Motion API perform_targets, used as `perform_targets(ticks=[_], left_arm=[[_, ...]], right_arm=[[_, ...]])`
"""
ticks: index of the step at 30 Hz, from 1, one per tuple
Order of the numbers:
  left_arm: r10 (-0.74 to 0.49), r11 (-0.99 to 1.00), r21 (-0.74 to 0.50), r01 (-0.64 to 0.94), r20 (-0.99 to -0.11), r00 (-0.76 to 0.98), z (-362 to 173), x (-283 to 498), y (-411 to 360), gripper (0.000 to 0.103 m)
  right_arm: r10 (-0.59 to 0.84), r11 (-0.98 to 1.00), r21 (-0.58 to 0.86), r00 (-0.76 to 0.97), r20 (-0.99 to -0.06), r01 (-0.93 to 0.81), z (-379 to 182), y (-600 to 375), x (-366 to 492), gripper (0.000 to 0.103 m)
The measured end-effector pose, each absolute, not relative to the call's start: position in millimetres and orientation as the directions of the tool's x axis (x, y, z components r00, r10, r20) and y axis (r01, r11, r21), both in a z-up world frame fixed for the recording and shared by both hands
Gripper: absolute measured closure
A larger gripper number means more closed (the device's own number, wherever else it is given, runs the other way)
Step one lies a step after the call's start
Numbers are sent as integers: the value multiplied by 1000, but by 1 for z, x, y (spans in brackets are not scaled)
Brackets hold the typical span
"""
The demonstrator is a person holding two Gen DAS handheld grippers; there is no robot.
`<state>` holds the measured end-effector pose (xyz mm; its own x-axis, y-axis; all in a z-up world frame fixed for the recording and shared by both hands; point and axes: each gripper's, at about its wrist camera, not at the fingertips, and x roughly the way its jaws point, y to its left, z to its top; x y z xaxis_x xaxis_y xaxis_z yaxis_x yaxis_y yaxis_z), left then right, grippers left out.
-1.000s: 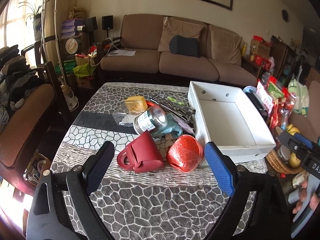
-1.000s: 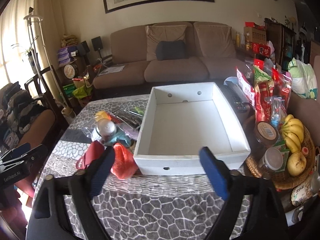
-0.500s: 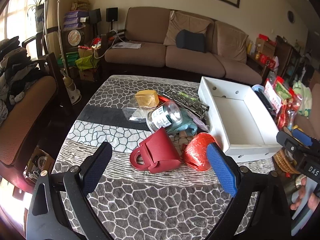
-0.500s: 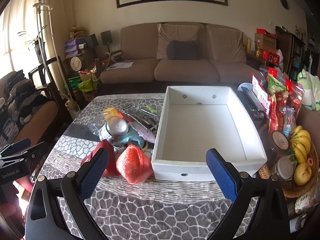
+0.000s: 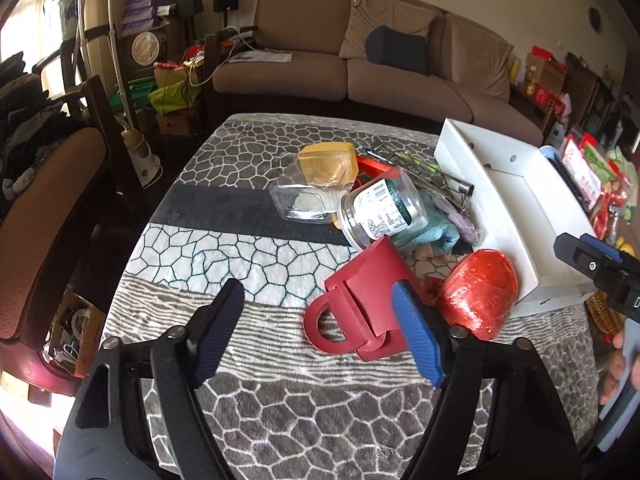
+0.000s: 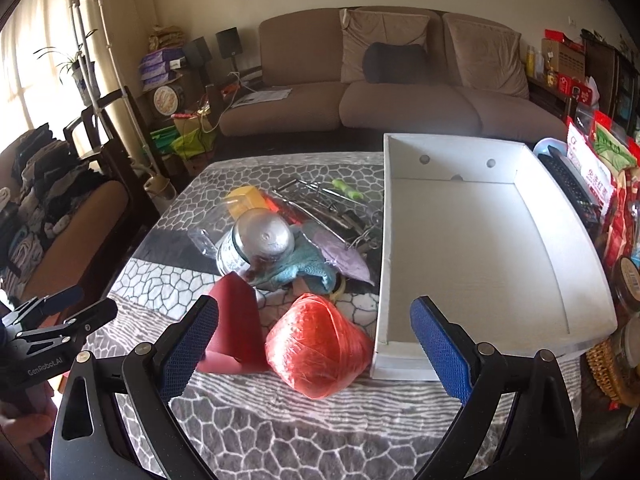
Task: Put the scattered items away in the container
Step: 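Move the left tool toward the red paper handbag on the table, then close the left tool on the red paper handbag's side panel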
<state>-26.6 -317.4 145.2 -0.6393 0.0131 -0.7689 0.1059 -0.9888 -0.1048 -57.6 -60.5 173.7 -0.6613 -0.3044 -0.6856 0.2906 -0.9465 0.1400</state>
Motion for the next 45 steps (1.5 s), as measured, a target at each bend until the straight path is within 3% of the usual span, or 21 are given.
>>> perform_targets(ticks=[1, 3, 4, 7, 8, 11, 12, 13, 14, 15, 20, 22, 23, 24, 26, 28, 38, 40, 42, 43, 45], left_arm=[[16, -989, -105, 104, -777, -629, 138, -30, -318, 60], [23, -990, -103, 95, -788, -616, 125, -36, -319, 89], [19, -991, -96, 94, -792, -610, 119, -38, -318, 94], [33, -990, -106, 88, -804, -594, 105, -41, -317, 93], [39, -989, -114, 92, -808, -588, 101, -42, -317, 87], [58, -986, -139, 96, -813, -580, 92, -43, -320, 37], [53, -986, -135, 101, -815, -577, 89, -43, -321, 34], [53, -985, -136, 104, -820, -570, 85, -44, -322, 34], [56, -984, -140, 108, -827, -560, 81, -45, -323, 34], [56, -983, -142, 117, -835, -548, 76, -47, -324, 34], [111, -973, -197, 123, -860, -498, 53, -52, -322, 35], [137, -968, -222, 119, -860, -492, 46, -53, -320, 40], [166, -962, -251, 111, -855, -490, 43, -54, -319, 57], [203, -952, -289, 105, -847, -491, 41, -54, -319, 82], [234, -939, -327, 110, -839, -491, 41, -55, -318, 99], [239, -939, -329, 99, -834, -498, 44, -55, -314, 102], [234, -925, -357, 131, -806, -544, 73, -51, -337, 103], [235, -917, -368, 155, -811, -535, 66, -49, -345, 95], [267, -899, -399, 180, -825, -498, 52, -49, -350, 58], [293, -885, -425, 190, -826, -482, 44, -50, -350, 52], [317, -871, -448, 200, -824, -469, 33, -50, -349, 50]], right_arm=[[-310, -944, 141, -658, -686, 297, 169, -65, -61, 25], [-311, -941, 136, -638, -704, 309, 159, -74, -68, 89], [-311, -940, 134, -625, -716, 314, 154, -79, -72, 96], [-320, -933, 126, -612, -724, 338, 143, -90, -79, 94], [-322, -929, 120, -608, -726, 349, 140, -93, -80, 94], [-345, -915, 121, -587, -733, 386, 134, -103, -82, 88], [-350, -910, 121, -582, -734, 395, 132, -106, -83, 74], [-356, -906, 120, -579, -734, 405, 131, -109, -82, 64], [-364, -901, 118, -578, -731, 417, 130, -112, -80, 45], [-369, -896, 111, -581, -726, 430, 130, -114, -77, 38], [-340, -881, 26, -595, -728, 472, 127, -121, -66, 36], [-339, -875, 13, -594, -729, 484, 126, -117, -65, 35], [-337, -874, 8, -594, -730, 486, 126, -114, -65, 35], [-333, -876, 6, -594, -732, 483, 125, -110, -65, 35], [-328, -882, 15, -591, -737, 471, 123, -102, -66, 35], [-323, -888, 22, -587, -742, 460, 122, -95, -66, 35], [-350, -879, 49, -571, -742, 475, 122, -82, -60, 35], [-389, -861, 74, -557, -734, 503, 123, -83, -56, 35], [-399, -849, 70, -549, -734, 524, 123, -90, -51, 35], [-396, -847, 64, -546, -739, 528, 122, -94, -50, 35], [-414, -837, 82, -528, -741, 542, 120, -101, -49, 35]])
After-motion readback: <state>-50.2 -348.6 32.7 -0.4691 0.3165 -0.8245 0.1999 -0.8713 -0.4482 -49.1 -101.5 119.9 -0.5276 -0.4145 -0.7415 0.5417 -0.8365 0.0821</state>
